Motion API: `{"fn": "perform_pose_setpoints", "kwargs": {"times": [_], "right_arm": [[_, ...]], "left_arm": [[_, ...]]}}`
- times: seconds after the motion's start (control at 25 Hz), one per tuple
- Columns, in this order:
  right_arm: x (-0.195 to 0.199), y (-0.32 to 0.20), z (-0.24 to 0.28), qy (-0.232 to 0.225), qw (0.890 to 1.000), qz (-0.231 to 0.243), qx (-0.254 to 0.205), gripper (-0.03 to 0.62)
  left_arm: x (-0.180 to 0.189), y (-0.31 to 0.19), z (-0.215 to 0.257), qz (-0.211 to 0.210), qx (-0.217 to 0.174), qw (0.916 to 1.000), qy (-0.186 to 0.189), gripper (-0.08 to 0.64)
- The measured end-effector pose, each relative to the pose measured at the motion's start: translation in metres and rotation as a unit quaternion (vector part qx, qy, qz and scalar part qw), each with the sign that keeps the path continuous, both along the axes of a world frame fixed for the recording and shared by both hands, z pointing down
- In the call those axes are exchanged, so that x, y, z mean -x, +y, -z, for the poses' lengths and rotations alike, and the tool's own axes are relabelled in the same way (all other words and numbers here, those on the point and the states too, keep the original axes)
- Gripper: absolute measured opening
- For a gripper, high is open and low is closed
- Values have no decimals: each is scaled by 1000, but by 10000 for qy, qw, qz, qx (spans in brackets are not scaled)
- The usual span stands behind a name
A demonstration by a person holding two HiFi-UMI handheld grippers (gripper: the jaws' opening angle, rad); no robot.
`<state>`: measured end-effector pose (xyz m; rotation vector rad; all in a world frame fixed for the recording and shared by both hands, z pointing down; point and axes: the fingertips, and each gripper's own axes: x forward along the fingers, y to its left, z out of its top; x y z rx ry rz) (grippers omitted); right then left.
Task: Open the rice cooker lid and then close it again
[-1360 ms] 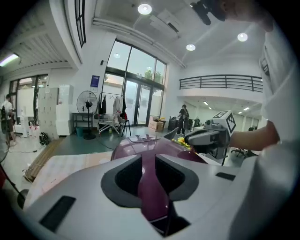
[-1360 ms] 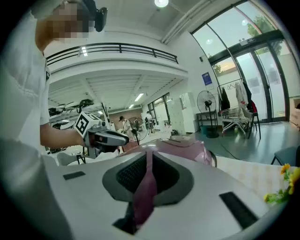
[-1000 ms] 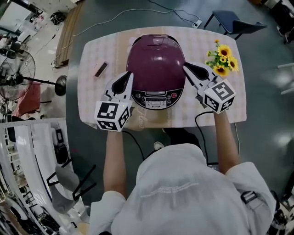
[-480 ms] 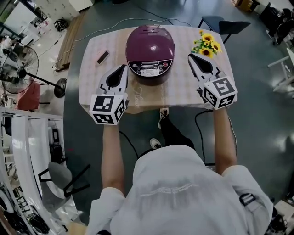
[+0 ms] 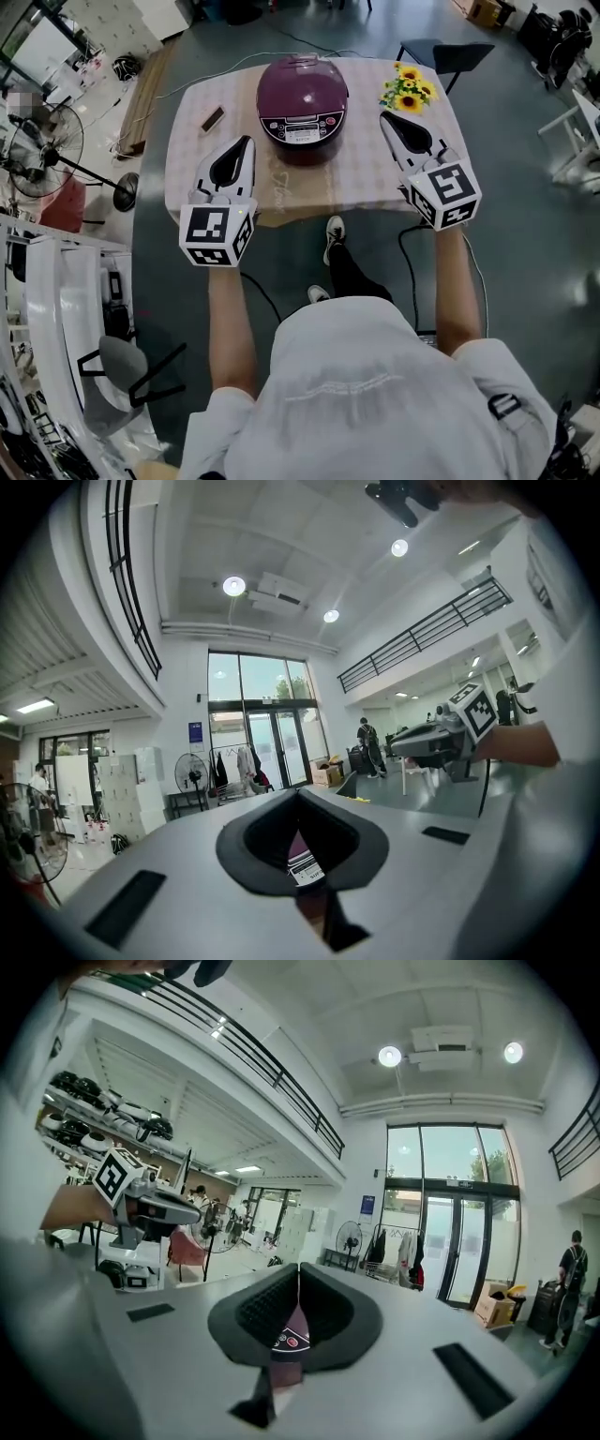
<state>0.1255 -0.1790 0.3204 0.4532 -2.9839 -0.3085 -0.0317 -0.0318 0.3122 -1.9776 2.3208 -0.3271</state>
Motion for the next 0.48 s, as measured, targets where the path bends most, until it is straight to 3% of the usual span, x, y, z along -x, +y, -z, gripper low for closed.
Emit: {"fn": "perform_pose_setpoints", "kwargs": {"times": [0.48], "right_arm": [[-12,21,8,59,9998,27,-206,26]], "left_arm": [[-15,19,6,8,-4,10000,-98,15]]}}
